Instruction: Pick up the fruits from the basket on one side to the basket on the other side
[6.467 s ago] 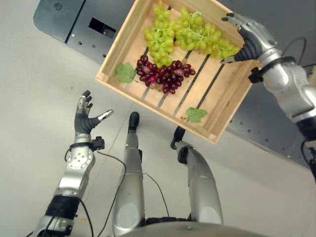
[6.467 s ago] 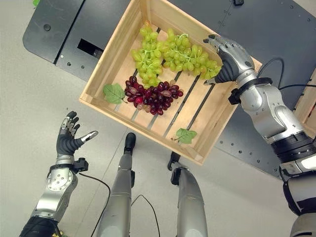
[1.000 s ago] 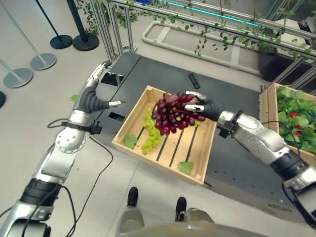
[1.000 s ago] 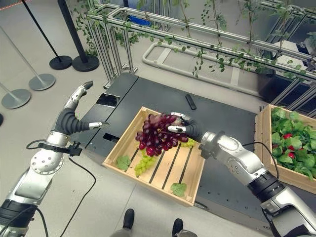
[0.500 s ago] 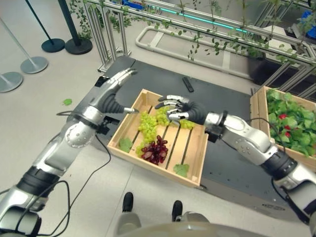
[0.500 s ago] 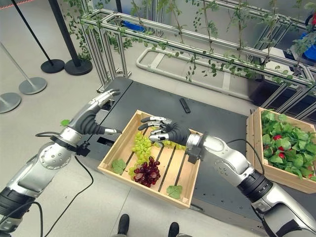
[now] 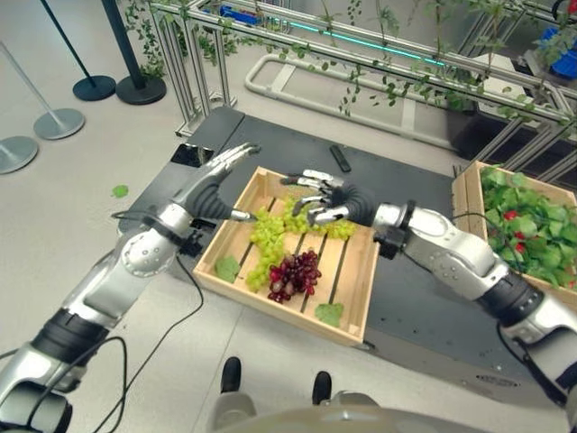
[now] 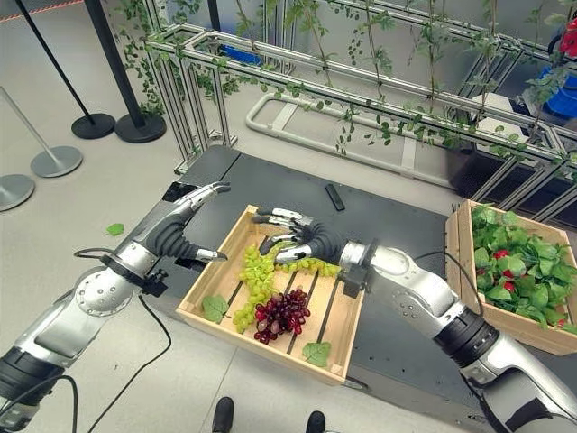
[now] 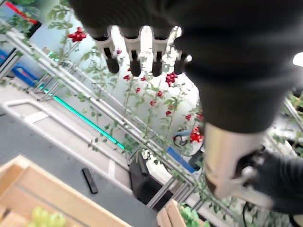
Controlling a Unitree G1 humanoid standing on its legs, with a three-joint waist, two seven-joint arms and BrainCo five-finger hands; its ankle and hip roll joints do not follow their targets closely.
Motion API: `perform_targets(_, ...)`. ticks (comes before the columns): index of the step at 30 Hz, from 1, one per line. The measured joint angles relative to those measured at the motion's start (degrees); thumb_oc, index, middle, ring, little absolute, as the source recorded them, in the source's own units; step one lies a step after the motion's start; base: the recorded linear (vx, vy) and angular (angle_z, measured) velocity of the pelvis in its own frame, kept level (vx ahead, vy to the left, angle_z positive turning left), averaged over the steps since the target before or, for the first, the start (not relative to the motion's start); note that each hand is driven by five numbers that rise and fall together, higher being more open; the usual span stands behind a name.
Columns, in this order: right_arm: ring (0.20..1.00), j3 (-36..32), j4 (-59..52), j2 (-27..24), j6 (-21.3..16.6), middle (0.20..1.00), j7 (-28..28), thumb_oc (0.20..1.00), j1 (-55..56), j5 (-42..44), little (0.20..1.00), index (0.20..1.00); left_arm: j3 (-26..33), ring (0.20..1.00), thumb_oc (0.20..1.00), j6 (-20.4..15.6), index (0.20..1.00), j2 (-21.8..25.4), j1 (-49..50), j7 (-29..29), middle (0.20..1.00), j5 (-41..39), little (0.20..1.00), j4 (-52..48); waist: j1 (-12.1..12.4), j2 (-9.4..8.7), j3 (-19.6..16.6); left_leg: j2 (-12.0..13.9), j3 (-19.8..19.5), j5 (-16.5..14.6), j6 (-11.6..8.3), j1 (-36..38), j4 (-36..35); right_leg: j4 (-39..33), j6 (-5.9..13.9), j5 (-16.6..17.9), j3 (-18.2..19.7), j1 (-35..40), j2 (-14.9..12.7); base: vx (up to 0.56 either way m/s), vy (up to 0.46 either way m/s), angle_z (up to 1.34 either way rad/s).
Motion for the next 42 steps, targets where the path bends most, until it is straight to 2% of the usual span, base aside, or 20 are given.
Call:
perform_targets(1, 1.000, -0.97, 0.28, -1.33, -0.71, 1.000, -0.50, 1.000, 0.00, -1.29, 1.000, 1.000, -0.01, 1.000, 1.000, 0.24, 1.000, 0.29, 1.09, -0.06, 1.000, -0.44, 1.000, 0.02, 0.05, -0.08, -0.05, 0.05, 0.04, 0.00, 0.00, 0.00, -0.01, -0.10, -0.01, 0.04, 0.07, 0.02, 0.08, -0.04, 0.005, -0.05)
perform_targets(2, 1.000, -2.50, 0.25, -2.89, -2.00, 1.000, -1.55, 1.000, -0.12, -5.95, 1.000, 1.000, 0.86, 1.000, 1.000, 0.05, 1.000, -0.27, 3.03, -0.47, 1.000, -2.19, 1.000, -0.14, 0.27, -0.11, -0.04, 0.03, 0.09, 0.00, 0.00, -0.07, -0.01, 0.00, 0.00, 0.03, 0.07, -0.08, 0.09, -0.07, -0.004, -0.05)
perform_targets(3, 1.000, -4.63, 0.79, -5.81, -4.37, 1.000, -3.04, 1.000, -0.46, -12.46, 1.000, 1.000, 4.55, 1.000, 1.000, -0.30, 1.000, -2.81, 6.49, -0.79, 1.000, -5.73, 1.000, -0.67, 0.26, 0.03, 0.07, -0.05, 0.16, -0.03, 0.05, -0.20, -0.03, -0.02, 0.13, -0.04, 0.19, -0.40, 0.00, -0.11, -0.007, -0.04)
perform_targets(5, 1.000, -5.17, 4.24, -8.57, -6.22, 1.000, -7.02, 1.000, -2.56, -23.18, 1.000, 1.000, 6.38, 1.000, 1.000, -0.13, 1.000, -4.39, 9.17, -0.67, 1.000, -11.23, 1.000, 0.30, 0.44, -0.08, 0.29, 0.05, 0.24, -0.03, 0.04, -1.21, 0.30, 0.31, 0.27, -0.12, 0.04, -1.30, 0.13, -0.20, -0.009, -0.02)
perform_targets(8, 1.000, -4.77, 8.41, -9.07, -7.75, 1.000, -10.01, 1.000, -5.52, -33.72, 1.000, 1.000, 8.52, 1.000, 1.000, -0.34, 1.000, -8.53, 8.91, 1.09, 1.000, -15.75, 1.000, 2.48, 0.79, -0.19, 1.64, 0.01, -0.12, -0.07, 0.04, -4.81, 2.11, 2.01, 0.24, 0.06, 0.11, -4.96, -0.07, -0.14, -0.001, -0.03)
perform_targets(10, 1.000, -3.93, 10.65, -9.19, -8.75, 1.000, -11.11, 1.000, -7.03, -40.88, 1.000, 1.000, 8.90, 1.000, 1.000, -0.16, 1.000, -8.88, 9.17, 2.61, 1.000, -16.39, 1.000, 3.40, 1.75, -0.18, 4.62, -0.16, -0.49, 0.09, 0.06, -7.75, 3.62, 3.89, 0.16, 0.05, -0.22, -7.94, -0.41, -0.10, -0.004, 0.03)
perform_targets(12, 1.000, -3.93, 12.05, -9.15, -8.57, 1.000, -11.49, 1.000, -7.53, -43.36, 1.000, 1.000, 9.21, 1.000, 1.000, 0.00, 1.000, -8.90, 9.00, 3.28, 1.000, -16.85, 1.000, 3.75, 1.80, -0.24, 6.94, -0.24, -0.65, 0.14, 0.11, -8.55, 3.94, 4.67, 0.03, -0.03, -0.36, -8.82, -0.57, -0.05, -0.007, 0.06)
perform_targets(13, 1.000, -3.85, 12.30, -9.22, -8.47, 1.000, -11.49, 1.000, -7.65, -44.95, 1.000, 1.000, 9.29, 1.000, 1.000, -0.04, 1.000, -8.93, 9.05, 3.89, 1.000, -17.20, 1.000, 4.13, 3.23, -0.13, 8.47, -0.31, -0.80, 0.18, 0.16, -9.70, 4.34, 5.43, 0.04, -0.04, -0.40, -10.10, -0.72, -0.07, -0.008, 0.02)
perform_targets(14, 1.000, -3.85, 12.25, -9.27, -8.50, 1.000, -11.49, 1.000, -7.92, -45.99, 1.000, 1.000, 9.64, 1.000, 1.000, -0.04, 1.000, -8.97, 9.06, 4.25, 1.000, -17.19, 1.000, 4.22, 3.17, -0.08, 9.23, -0.40, -0.91, 0.19, 0.17, -10.09, 4.64, 5.86, -0.07, -0.13, -0.46, -10.55, -0.84, -0.08, -0.011, 0.08)
perform_targets(15, 1.000, -3.33, 12.34, -9.44, -8.54, 1.000, -11.52, 1.000, -9.05, -48.28, 1.000, 1.000, 10.47, 1.000, 1.000, -0.05, 1.000, -9.15, 8.96, 5.19, 1.000, -17.22, 1.000, 4.34, 3.62, -0.05, 11.57, -0.69, -1.29, 0.25, 0.23, -11.02, 5.38, 7.16, -0.08, -0.57, -0.65, -11.41, -1.14, -0.08, -0.008, 0.16)
perform_targets(17, 1.000, 1.02, 13.34, -11.63, -8.79, 1.000, -11.48, 1.000, -12.29, -51.96, 1.000, 1.000, 10.80, 1.000, 1.000, -0.13, 1.000, -9.73, 7.29, 6.19, 1.000, -17.21, 1.000, 6.29, 3.78, 0.06, 14.22, -1.27, -2.10, 0.39, 0.38, -13.00, 6.38, 9.38, -0.20, -1.26, -0.92, -13.57, -1.89, -0.09, -0.016, 0.18)
perform_targets(20, 1.000, 6.45, 17.64, -11.80, -9.15, 1.000, -11.73, 1.000, -17.60, -57.07, 1.000, 1.000, 10.69, 1.000, 1.000, 0.10, 1.000, -9.85, 4.88, 7.94, 1.000, -17.19, 1.000, 8.10, 4.57, 0.00, 16.93, -1.88, -2.18, 0.47, 0.41, -15.02, 7.69, 11.79, -0.22, -1.93, -0.99, -15.99, -2.71, -0.09, -0.021, 0.08)
perform_targets(21, 1.000, 8.27, 20.28, -11.50, -9.11, 1.000, -12.10, 1.000, -20.52, -59.26, 1.000, 1.000, 10.69, 1.000, 1.000, 0.06, 1.000, -9.91, 2.80, 8.77, 1.000, -17.16, 1.000, 8.09, 4.80, 0.12, 18.82, -2.13, -2.31, 0.48, 0.43, -16.33, 8.32, 12.99, -0.32, -2.26, -1.02, -17.45, -3.00, -0.06, -0.019, 0.06)
perform_targets(23, 1.000, 9.50, 21.37, -11.07, -9.11, 1.000, -12.32, 1.000, -22.90, -61.19, 1.000, 1.000, 10.71, 1.000, 1.000, 0.02, 1.000, -9.89, 0.56, 9.93, 1.000, -17.14, 1.000, 8.15, 5.09, 0.12, 21.08, -2.27, -2.44, 0.51, 0.46, -17.58, 9.24, 14.27, -0.44, -2.46, -1.04, -18.71, -3.27, -0.07, -0.020, 0.08)
perform_targets(26, 1.000, 13.60, 22.87, -8.38, -9.12, 1.000, -12.89, 1.000, -28.12, -65.00, 1.000, 1.000, 10.29, 1.000, 1.000, 0.06, 1.000, -10.43, -2.00, 11.86, 1.000, -17.08, 1.000, 8.78, 4.93, 0.11, 22.30, -2.76, -2.79, 0.50, 0.45, -21.54, 11.29, 16.96, -0.59, -3.05, -1.00, -22.87, -3.86, -0.06, -0.017, 0.07)
perform_targets(32, 1.000, 16.32, 26.72, -1.88, -8.49, 1.000, -14.33, 1.000, -31.56, -68.25, 1.000, 1.000, 8.01, 1.000, 1.000, 0.07, 1.000, -12.83, -5.86, 14.74, 1.000, -15.00, 1.000, 10.17, 4.50, 0.13, 22.37, -3.23, -3.49, 0.51, 0.43, -27.51, 13.40, 20.21, -1.01, -3.60, -0.89, -29.17, -4.53, -0.02, -0.022, 0.02)
perform_targets(42, 1.000, 16.63, 31.39, 1.58, -7.41, 1.000, -16.10, 1.000, -34.34, -68.28, 1.000, 1.000, 7.92, 1.000, 1.000, 0.10, 1.000, -14.39, -6.92, 17.47, 1.000, -15.01, 1.000, 10.57, 4.44, 0.11, 22.36, -3.08, -3.86, 1.53, 0.00, -34.37, 14.01, 23.11, -1.54, -3.76, -0.65, -36.76, -4.62, 0.00, -0.009, 0.02)
